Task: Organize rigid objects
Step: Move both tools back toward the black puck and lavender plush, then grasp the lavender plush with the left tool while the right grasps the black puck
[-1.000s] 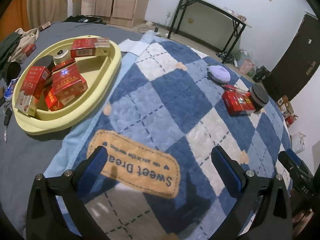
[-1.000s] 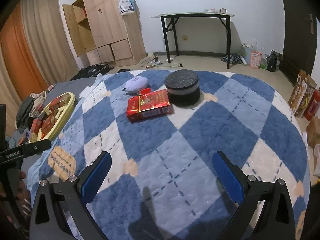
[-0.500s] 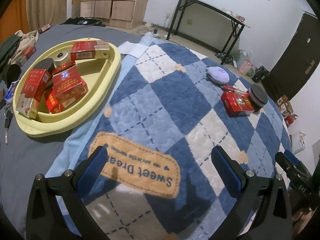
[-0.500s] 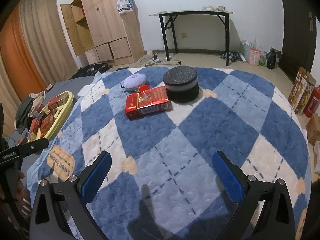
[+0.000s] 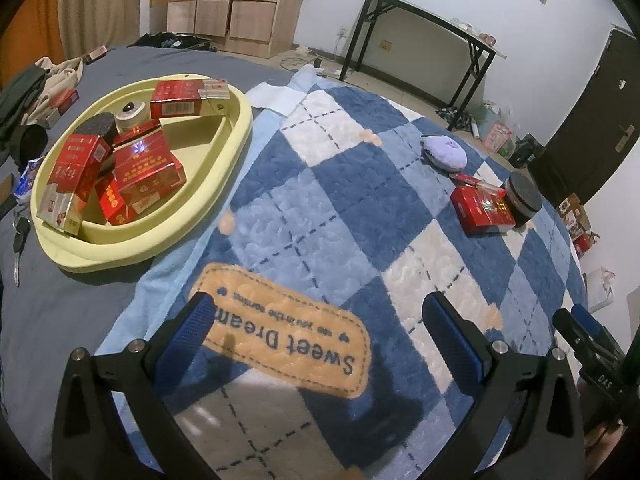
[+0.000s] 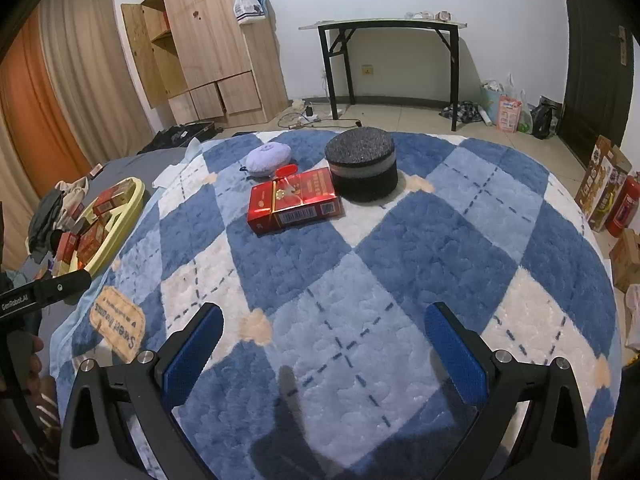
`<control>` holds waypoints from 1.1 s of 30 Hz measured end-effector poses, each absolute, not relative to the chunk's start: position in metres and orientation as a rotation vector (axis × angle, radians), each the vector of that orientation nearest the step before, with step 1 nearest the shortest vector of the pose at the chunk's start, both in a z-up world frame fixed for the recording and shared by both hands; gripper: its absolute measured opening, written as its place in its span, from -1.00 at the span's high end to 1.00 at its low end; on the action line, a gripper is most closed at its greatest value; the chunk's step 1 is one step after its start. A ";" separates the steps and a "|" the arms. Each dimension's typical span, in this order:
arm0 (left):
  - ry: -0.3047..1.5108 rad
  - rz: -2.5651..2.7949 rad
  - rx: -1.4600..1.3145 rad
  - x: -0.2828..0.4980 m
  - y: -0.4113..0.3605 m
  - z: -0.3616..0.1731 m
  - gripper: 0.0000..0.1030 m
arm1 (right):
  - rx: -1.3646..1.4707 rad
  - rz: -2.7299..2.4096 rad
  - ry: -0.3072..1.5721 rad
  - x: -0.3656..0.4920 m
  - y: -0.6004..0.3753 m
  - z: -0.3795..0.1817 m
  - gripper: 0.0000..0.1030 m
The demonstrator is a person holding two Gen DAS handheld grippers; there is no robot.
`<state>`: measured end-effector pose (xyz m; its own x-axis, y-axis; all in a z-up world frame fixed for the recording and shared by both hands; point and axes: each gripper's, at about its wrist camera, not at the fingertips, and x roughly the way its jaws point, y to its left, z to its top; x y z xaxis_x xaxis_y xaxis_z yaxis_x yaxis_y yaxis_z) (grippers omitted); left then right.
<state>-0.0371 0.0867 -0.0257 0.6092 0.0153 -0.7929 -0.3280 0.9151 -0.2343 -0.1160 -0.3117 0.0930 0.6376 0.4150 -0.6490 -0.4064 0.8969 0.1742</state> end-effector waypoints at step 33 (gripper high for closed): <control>0.956 -0.047 -0.128 0.068 0.102 0.028 -1.00 | -0.032 0.448 0.730 -0.100 -0.316 0.088 -0.99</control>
